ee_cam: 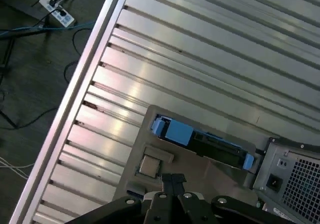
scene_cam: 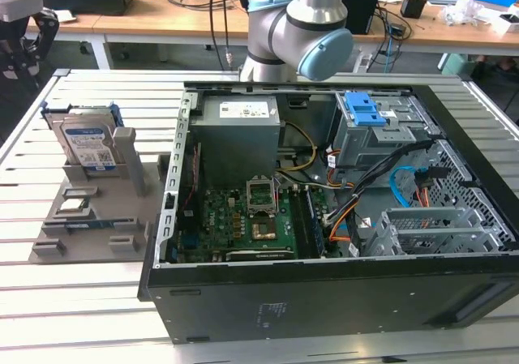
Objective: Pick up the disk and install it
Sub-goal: 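Pick up the disk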
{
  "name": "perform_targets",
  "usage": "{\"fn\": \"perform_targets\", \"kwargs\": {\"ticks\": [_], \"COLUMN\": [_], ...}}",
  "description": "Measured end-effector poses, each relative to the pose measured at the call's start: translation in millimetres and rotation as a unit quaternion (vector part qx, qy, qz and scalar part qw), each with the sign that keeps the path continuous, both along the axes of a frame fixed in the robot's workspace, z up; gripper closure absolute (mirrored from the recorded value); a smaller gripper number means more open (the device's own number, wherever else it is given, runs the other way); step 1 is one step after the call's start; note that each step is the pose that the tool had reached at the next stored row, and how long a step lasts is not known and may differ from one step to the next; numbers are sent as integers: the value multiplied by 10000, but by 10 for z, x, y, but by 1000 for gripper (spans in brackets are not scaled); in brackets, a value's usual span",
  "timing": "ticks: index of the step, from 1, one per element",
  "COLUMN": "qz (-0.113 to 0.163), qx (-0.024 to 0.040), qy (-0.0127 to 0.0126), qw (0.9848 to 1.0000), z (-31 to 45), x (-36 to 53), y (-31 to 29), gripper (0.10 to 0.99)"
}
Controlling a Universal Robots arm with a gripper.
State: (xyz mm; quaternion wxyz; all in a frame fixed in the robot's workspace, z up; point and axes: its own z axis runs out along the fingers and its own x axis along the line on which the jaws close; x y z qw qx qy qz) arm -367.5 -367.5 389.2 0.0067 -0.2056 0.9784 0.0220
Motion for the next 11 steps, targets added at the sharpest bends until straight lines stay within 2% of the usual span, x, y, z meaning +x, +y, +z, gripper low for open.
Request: {"fn": "perform_targets", "kwargs": {"ticks": [2, 5, 7, 9, 10, 11], "qz": [299, 542, 858, 1160, 1305, 1543], "qx": [0, 0, 0, 0, 0, 0], "qy": [0, 0, 0, 0, 0, 0], "qw": [9996, 9985, 9963, 9932, 9915, 9880], "z": [0, -1, 0, 0, 0, 0], "x": [0, 0, 0, 0, 0, 0], "y": [0, 0, 0, 0, 0, 0], "gripper": [980, 980, 980, 980, 980, 980]}}
